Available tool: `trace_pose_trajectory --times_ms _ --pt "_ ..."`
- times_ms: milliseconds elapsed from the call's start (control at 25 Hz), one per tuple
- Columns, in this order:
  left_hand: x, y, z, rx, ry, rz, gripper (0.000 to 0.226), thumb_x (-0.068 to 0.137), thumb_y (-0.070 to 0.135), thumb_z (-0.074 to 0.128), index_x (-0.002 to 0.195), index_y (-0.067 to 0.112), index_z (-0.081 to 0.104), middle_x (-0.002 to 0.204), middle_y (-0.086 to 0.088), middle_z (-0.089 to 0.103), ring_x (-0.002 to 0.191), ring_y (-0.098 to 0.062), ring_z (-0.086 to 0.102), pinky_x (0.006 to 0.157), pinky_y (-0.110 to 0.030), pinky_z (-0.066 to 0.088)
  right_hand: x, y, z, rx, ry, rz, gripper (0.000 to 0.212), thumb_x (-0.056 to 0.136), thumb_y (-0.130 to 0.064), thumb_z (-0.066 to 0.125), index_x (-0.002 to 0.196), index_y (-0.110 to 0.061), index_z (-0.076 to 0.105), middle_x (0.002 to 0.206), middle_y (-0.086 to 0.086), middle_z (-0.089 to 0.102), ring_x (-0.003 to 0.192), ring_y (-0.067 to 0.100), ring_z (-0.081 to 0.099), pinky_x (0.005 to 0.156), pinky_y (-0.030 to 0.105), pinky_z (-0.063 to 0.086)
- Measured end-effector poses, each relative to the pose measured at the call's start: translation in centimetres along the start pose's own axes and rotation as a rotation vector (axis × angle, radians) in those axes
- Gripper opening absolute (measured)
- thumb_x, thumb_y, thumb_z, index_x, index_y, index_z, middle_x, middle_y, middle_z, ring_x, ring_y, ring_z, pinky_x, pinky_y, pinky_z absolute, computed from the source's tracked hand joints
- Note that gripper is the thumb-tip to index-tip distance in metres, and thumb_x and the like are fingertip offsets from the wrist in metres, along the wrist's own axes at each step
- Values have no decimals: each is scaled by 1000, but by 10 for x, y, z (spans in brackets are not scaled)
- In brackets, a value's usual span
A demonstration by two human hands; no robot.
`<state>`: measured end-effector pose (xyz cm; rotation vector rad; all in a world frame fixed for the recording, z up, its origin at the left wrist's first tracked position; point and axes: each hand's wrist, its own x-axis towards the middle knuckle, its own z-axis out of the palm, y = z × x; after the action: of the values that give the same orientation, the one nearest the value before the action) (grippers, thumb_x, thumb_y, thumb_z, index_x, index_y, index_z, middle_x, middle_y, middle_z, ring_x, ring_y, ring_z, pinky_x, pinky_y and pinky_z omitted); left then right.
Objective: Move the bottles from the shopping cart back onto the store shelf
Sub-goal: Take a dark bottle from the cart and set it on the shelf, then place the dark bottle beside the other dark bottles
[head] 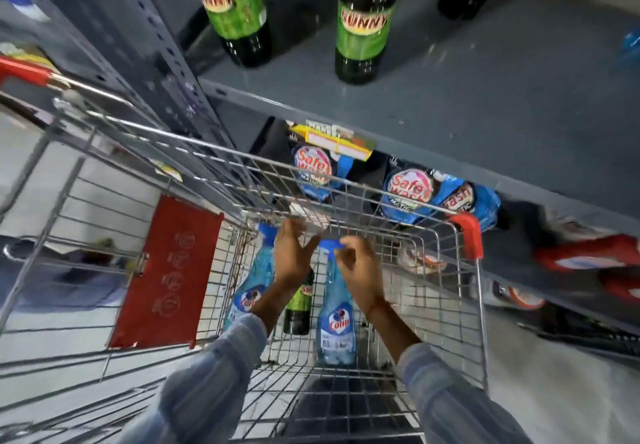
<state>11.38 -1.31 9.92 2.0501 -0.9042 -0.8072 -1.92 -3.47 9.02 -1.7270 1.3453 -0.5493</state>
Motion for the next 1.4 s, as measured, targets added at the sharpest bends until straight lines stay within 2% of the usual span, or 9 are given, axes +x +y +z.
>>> trace_pose_trajectory --times_ms 80,200,560,760,840,960,1160,1320,1400 --pt "8 -60 14 201 -188 -273 62 77 25 72 124 -4 43 125 -28 53 116 -41 51 94 -45 44 -9 39 36 -29 -296 222 31 87 -8 59 114 8 54 114 30 60 105 39 59 92 46 47" --pt "11 -125 38 279 -340 -444 57 78 27 69 121 -3 47 126 -28 54 115 -41 53 98 -45 47 -28 82 93 -132 -574 350 43 92 -11 52 131 5 41 140 24 44 131 34 42 106 32 26" --pt "12 -142 43 35 -203 -544 45 71 16 74 112 3 60 113 -22 65 105 -36 62 87 -36 49 -33 93 113 -37 -544 397 35 84 -1 62 110 18 49 117 34 57 112 40 54 93 41 39" --pt "-10 -55 -12 -246 -147 -317 36 66 22 79 99 12 70 93 -13 73 88 -25 67 82 -48 55 -26 42 39 339 -563 330 40 79 7 64 115 14 49 121 35 56 101 25 56 82 17 52" --pt "-16 -11 -37 -418 -194 -201 27 66 19 79 92 17 71 80 3 75 78 -15 67 69 -36 56 -19 13 5 410 -613 265 39 78 -1 68 115 4 54 119 24 62 104 25 60 92 31 51" --pt "-25 70 -69 -562 -236 23 26 71 10 75 96 15 69 80 8 75 79 -9 67 67 -21 54 -12 -38 -50 487 -580 163 45 74 -3 72 115 -14 55 113 3 66 98 5 64 87 16 53" --pt "-19 188 -86 -573 -191 293 31 70 1 74 92 20 65 78 12 73 74 2 66 67 -12 52 17 -98 -126 428 -305 -81 58 67 -5 79 118 -11 52 121 13 64 111 21 61 97 32 48" --pt "10 270 -73 -505 -295 492 34 72 2 73 103 -1 61 96 -13 68 87 -12 62 82 -26 52 63 -114 -176 367 -4 -188 57 61 -5 83 108 -17 52 98 -9 66 84 -11 62 79 10 51" --pt "24 298 -60 -435 -355 554 37 74 3 72 108 -5 59 104 -21 66 95 -19 59 89 -37 51 85 -111 -192 339 113 -190 59 62 -6 82 111 -10 50 96 -12 65 85 -4 62 76 12 51"
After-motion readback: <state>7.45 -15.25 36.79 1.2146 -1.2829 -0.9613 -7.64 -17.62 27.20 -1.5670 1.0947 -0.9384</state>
